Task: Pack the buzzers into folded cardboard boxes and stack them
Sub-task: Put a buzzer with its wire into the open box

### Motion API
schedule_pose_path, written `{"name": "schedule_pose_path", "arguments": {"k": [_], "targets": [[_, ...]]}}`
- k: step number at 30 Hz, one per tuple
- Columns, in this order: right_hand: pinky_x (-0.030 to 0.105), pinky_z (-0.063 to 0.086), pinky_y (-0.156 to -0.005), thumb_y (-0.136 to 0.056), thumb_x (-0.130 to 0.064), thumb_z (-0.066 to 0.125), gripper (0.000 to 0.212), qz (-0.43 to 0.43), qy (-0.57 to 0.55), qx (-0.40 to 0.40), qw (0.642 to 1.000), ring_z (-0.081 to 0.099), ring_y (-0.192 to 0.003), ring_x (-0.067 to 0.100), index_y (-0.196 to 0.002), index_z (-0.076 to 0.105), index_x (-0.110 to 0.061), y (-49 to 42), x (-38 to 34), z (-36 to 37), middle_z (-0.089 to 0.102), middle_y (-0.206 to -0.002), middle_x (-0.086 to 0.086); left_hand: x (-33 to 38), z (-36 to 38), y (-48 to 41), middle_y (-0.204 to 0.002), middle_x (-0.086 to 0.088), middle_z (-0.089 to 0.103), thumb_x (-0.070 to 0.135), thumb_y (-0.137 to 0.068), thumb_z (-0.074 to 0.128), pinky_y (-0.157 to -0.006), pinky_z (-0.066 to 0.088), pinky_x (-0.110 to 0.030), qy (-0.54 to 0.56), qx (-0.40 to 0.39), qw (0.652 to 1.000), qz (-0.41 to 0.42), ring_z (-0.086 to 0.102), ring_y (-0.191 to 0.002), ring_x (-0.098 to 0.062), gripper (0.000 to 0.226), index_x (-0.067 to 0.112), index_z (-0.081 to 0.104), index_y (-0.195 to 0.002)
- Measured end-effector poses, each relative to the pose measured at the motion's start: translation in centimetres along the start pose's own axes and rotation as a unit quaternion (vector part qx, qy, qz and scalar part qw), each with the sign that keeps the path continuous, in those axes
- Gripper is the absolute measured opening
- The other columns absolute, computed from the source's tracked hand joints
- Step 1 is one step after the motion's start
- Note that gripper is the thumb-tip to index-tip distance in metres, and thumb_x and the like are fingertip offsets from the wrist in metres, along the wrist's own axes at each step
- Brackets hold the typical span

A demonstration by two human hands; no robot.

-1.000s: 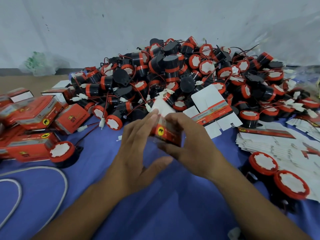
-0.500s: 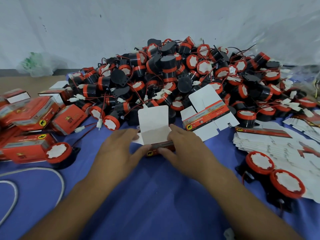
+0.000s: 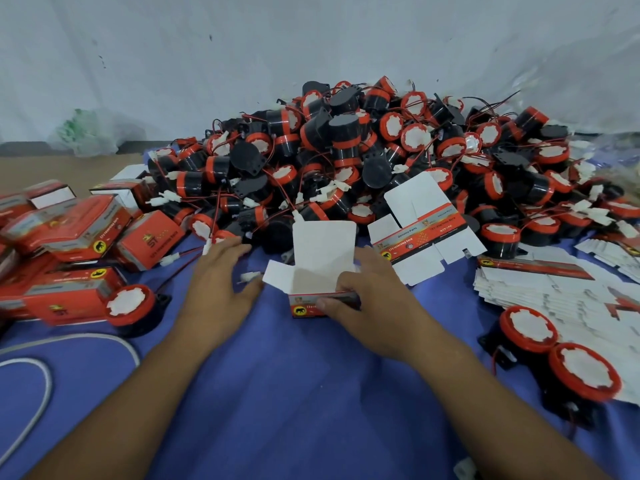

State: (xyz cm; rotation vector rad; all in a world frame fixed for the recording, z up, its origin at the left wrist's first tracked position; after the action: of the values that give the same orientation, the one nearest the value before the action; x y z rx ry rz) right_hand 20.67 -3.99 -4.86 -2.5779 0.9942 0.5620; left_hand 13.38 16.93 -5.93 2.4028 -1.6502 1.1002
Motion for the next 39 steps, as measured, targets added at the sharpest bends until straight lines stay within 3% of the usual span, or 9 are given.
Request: {"name": "schedule_pose_path", "arguments": {"k": [5,8,15,20,23,26,30,34,39], "targets": [[0.035,0.036,-0.104,-0.088,-0.059,0.063,0.038,-0.018,0.021,0.0,1.0,0.035,-0.127,0.018,-0.073,0.057,-0.024,0.0,-0.5,-0.6,0.05,-0.129,-0.003,-0.3,-1.4,-0.8,-0.158,-0.013,0.024,0.026,-0.093,0.068,-0.113,0.025,-0.051,-0.019,0.088,0.996,0.017,0.022,-0.142,-0.034,0.058,0.019,0.046,-0.146],[0.036,0.043,-0.096,-0.087,-0.06,0.063,0.04,-0.033,0.011,-0.001,0.999,0.044,-0.119,0.019,-0.069,0.053,-0.025,0.2,-0.9,-0.5,0.054,-0.123,-0.001,-1.9,0.1,-1.8,-0.165,-0.013,0.008,0.037,-0.096,0.06,-0.117,0.016,-0.056,-0.045,-0.011,0.999,-0.019,0.009,-0.149,-0.036,0.062,0.03,0.036,-0.152],[0.036,0.043,-0.097,-0.087,-0.061,0.062,0.044,-0.052,-0.002,-0.022,0.998,0.042,-0.119,0.017,-0.079,0.064,-0.018,0.4,-1.3,0.2,0.053,-0.127,-0.003,-1.8,-0.9,-2.2,-0.116,-0.007,0.04,0.022,-0.084,0.078,-0.078,0.039,-0.033,-0.009,0.111,0.994,-0.005,0.04,-0.095,-0.015,0.024,0.015,0.055,-0.088],[0.036,0.044,-0.096,-0.087,-0.061,0.063,0.043,-0.055,0.0,-0.017,0.998,0.043,-0.117,0.017,-0.08,0.063,-0.018,0.4,-1.2,0.3,0.054,-0.124,-0.003,-2.4,-2.1,-2.1,-0.106,-0.003,0.05,0.019,-0.081,0.079,-0.071,0.039,-0.02,0.068,0.178,0.981,-0.032,0.051,-0.086,-0.006,0.04,0.021,0.044,-0.101],[0.035,0.043,-0.098,-0.085,-0.062,0.062,0.043,-0.053,-0.004,-0.012,0.999,0.042,-0.118,0.015,-0.081,0.062,-0.019,0.4,-1.2,0.2,0.054,-0.122,-0.004,-2.3,-4.1,-1.5,-0.103,0.012,0.06,0.022,-0.09,0.067,-0.071,0.045,-0.005,0.247,0.25,0.935,-0.054,0.059,-0.087,0.012,0.031,0.023,0.048,-0.115],[0.036,0.037,-0.106,-0.086,-0.061,0.063,0.04,-0.05,0.006,-0.008,0.999,0.036,-0.125,0.015,-0.082,0.06,-0.022,0.4,-1.1,0.0,0.051,-0.125,-0.005,-2.5,-6.6,-0.8,-0.092,0.018,0.067,0.025,-0.094,0.053,-0.072,0.052,-0.02,0.391,0.326,0.856,-0.093,0.062,-0.079,0.005,0.017,0.025,0.058,-0.11],[0.037,0.031,-0.111,-0.086,-0.06,0.064,0.037,-0.051,0.011,-0.014,0.999,0.031,-0.13,0.015,-0.086,0.062,-0.023,0.5,-1.2,0.1,0.049,-0.132,-0.005,-1.9,-6.5,-1.3,-0.094,-0.011,0.052,0.039,-0.103,0.037,-0.077,0.052,-0.04,0.572,0.194,0.782,-0.152,0.055,-0.079,-0.024,0.036,0.011,0.054,-0.117],[0.033,0.029,-0.11,-0.087,-0.059,0.063,0.036,-0.055,0.022,-0.016,0.998,0.032,-0.128,0.016,-0.089,0.062,-0.023,0.6,-1.3,0.0,0.049,-0.131,-0.004,4.1,-6.3,0.6,-0.081,0.001,0.065,0.051,-0.099,0.042,-0.047,0.048,-0.018,0.583,0.102,0.804,-0.05,0.061,-0.059,-0.012,0.034,0.026,0.064,-0.101],[0.037,0.033,-0.108,-0.088,-0.058,0.063,0.038,-0.061,0.029,-0.007,0.998,0.037,-0.124,0.018,-0.091,0.065,-0.021,0.5,-1.2,-0.1,0.052,-0.124,-0.004,7.5,-4.1,2.3,-0.099,0.012,0.072,0.035,-0.092,0.065,-0.066,0.056,-0.02,0.489,-0.091,0.863,0.082,0.069,-0.083,-0.01,0.01,0.035,0.072,-0.099]]}}
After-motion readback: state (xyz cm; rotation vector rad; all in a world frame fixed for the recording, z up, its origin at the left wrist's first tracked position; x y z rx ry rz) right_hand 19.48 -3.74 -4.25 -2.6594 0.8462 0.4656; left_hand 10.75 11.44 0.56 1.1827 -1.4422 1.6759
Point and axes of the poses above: each hand's wrist, its own y-axis away from the middle knuckle, its own z-axis out of the palm, x = y × z, the point moved 7 cm from there along -y, towards the middle knuckle
